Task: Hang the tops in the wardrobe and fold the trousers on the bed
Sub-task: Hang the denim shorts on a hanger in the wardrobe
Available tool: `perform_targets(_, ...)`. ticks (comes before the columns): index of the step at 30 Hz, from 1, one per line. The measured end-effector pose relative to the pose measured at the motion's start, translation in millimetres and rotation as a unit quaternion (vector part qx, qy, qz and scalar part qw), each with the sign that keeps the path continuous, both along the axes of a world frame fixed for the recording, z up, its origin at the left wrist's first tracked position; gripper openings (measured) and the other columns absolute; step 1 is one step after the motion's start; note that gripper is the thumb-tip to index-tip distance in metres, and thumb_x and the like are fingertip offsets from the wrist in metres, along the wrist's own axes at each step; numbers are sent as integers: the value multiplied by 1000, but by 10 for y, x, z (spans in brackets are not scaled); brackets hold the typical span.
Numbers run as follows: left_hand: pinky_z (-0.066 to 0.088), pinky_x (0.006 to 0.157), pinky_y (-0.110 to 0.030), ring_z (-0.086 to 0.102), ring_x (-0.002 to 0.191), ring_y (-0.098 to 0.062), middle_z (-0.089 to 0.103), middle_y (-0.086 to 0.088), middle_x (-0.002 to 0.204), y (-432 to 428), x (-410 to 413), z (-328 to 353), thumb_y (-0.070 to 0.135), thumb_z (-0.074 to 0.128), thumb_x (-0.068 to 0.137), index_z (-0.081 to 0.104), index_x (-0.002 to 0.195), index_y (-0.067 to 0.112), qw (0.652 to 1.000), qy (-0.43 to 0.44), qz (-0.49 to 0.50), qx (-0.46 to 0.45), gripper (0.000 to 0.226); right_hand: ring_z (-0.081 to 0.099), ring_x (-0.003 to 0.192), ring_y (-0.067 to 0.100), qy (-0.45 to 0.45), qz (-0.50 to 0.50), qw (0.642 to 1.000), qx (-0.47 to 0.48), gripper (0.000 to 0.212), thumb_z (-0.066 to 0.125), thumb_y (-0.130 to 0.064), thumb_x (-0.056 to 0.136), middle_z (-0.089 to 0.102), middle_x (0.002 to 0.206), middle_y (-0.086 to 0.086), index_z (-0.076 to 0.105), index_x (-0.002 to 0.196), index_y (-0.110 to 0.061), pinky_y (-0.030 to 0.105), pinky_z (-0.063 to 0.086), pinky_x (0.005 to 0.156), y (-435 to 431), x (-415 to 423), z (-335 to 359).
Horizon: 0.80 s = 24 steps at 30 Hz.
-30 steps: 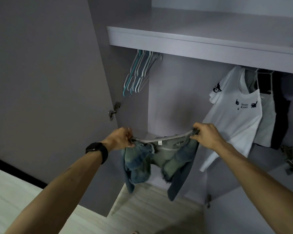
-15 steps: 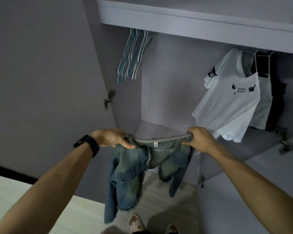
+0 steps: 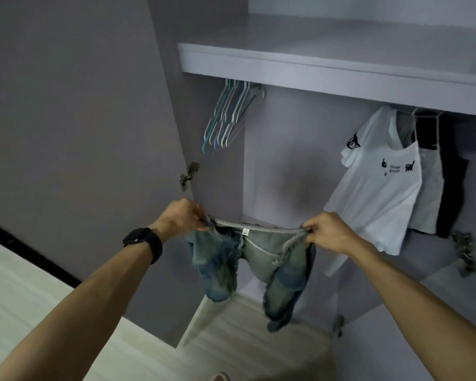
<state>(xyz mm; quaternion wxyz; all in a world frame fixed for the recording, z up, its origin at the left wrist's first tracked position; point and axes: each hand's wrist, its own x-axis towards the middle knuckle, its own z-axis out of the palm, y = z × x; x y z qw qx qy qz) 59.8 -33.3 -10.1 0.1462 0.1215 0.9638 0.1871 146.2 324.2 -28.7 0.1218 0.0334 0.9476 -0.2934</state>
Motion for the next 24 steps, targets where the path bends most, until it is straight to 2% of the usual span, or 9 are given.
perform_targets(2, 48, 79, -25, 64, 85, -16, 67, 9, 83, 46, 51, 128, 34, 86, 77, 73, 87, 25, 998, 54, 14, -17, 19, 58, 62, 20, 109, -28, 993, 29, 26, 87, -24, 74, 62, 57, -9, 63, 65, -23, 34, 47, 61, -63, -18, 81)
perform_targets(5, 43, 70, -26, 62, 81, -21, 61, 7, 78, 93, 115, 290, 36, 80, 79, 61, 74, 35, 992, 113, 61, -6, 20, 58, 71, 30, 186, -30, 978, 87, 38, 78, -24, 77, 51, 64, -10, 42, 67, -27, 34, 33, 54, -159, -67, 101)
perform_targets(8, 43, 65, -32, 63, 83, -34, 63, -4, 84, 162, 189, 391, 36, 69, 84, 48, 75, 30, 986, 148, 77, -28, 24, 58, 80, 27, 110, 23, 984, 136, 35, 78, -46, 82, 62, 84, -2, 48, 81, -28, 33, 37, 57, -268, -138, 143)
perform_targets(11, 48, 71, -37, 63, 93, -36, 67, -5, 104, 221, 302, 507, 33, 66, 90, 59, 99, 25, 970, 222, 70, -66, 14, 58, 75, 24, 103, 14, 994, 22, 32, 83, -31, 78, 63, 78, -4, 52, 76, -24, 38, 47, 62, -282, -192, 190)
perform_targets(13, 47, 81, -39, 61, 103, -33, 67, -3, 110, 193, 362, 575, 30, 66, 91, 64, 116, 21, 950, 288, 68, -103, 26, 59, 71, 21, 115, 14, 993, -12, 31, 83, -24, 77, 62, 72, -8, 52, 72, -28, 41, 51, 64, -281, -228, 224)
perform_targets(18, 45, 68, -40, 59, 74, -32, 64, -5, 75, 132, 410, 751, 16, 75, 72, 68, 94, 9, 860, 448, 20, -244, 25, 62, 82, 17, 127, 43, 991, -13, 24, 80, -30, 83, 64, 85, -13, 56, 82, -34, 41, 56, 72, -320, -449, 359)
perform_targets(20, 46, 76, -44, 59, 77, -33, 63, -8, 79, 82, 300, 820, 16, 78, 68, 69, 97, 8, 829, 485, 3, -279, 31, 61, 82, 16, 140, 47, 989, 4, 22, 77, -35, 85, 63, 88, -13, 56, 83, -34, 38, 55, 70, -388, -591, 438)
perform_targets(22, 45, 95, -55, 64, 94, -37, 69, -13, 93, -4, 133, 881, 17, 81, 64, 73, 103, 8, 809, 495, -9, -316, 41, 60, 82, 15, 152, 46, 987, 16, 20, 75, -38, 85, 63, 91, -14, 55, 85, -35, 36, 53, 68, -470, -761, 509)
perform_targets(24, 29, 111, -64, 61, 119, -40, 70, -19, 116, -99, -33, 943, 17, 81, 63, 76, 106, 9, 795, 498, -4, -346, 44, 61, 85, 14, 152, 53, 987, 8, 19, 74, -38, 85, 65, 92, -16, 55, 84, -38, 34, 54, 70, -552, -954, 552)
